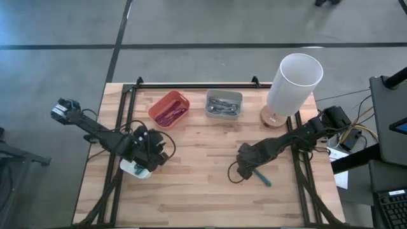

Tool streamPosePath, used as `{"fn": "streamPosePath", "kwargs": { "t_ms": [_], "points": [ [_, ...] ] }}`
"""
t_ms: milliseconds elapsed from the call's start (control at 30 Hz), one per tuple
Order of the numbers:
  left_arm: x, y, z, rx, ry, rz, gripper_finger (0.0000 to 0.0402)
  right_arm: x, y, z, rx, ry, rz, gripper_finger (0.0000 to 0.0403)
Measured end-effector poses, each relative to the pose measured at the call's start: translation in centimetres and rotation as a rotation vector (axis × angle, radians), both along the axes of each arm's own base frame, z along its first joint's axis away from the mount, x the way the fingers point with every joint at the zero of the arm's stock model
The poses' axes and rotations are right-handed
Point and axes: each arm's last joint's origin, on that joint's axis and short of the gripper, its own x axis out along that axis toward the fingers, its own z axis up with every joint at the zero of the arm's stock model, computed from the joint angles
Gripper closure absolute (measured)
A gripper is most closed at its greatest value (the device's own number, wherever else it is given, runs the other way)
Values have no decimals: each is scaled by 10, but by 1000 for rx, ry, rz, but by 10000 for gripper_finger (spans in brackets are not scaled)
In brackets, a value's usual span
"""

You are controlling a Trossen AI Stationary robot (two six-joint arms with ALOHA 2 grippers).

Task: Pick & Place USB Port
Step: Put the blue USB cable into the white bin

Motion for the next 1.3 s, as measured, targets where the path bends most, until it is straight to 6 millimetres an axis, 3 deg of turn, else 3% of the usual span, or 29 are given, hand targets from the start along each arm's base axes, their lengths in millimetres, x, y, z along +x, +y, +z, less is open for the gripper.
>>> {"fn": "streamPosePath", "kwargs": {
  "t_ms": [200, 700, 900, 1300],
  "points": [
    [4, 0, 3, 47, -83, 37, 309, 23, 5, 26, -76, -149, 97, 359],
    [18, -6, 11, 112, -142, -123, 309, 73, 4, 112, -542, -520, 338, 361],
    [21, -8, 8, 158, -136, -212, 309, 90, -8, 118, -513, -675, 518, 362],
    [23, -9, -37, 150, -206, -386, 309, 100, -40, 93, -456, -921, 541, 362]
  ]
}}
